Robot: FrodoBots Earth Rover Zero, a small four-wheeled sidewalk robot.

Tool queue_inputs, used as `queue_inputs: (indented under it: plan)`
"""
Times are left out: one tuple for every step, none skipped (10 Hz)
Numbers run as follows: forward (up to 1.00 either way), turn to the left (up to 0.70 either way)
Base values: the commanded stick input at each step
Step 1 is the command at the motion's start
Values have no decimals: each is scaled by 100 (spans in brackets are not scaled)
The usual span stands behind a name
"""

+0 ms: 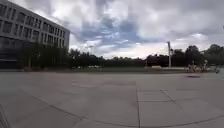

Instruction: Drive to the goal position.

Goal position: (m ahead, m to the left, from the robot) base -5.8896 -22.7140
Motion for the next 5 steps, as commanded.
queue_inputs:
  plan:
    - [0, -100]
    - [0, -100]
    - [0, -100]
    - [0, -100]
    - [0, -100]
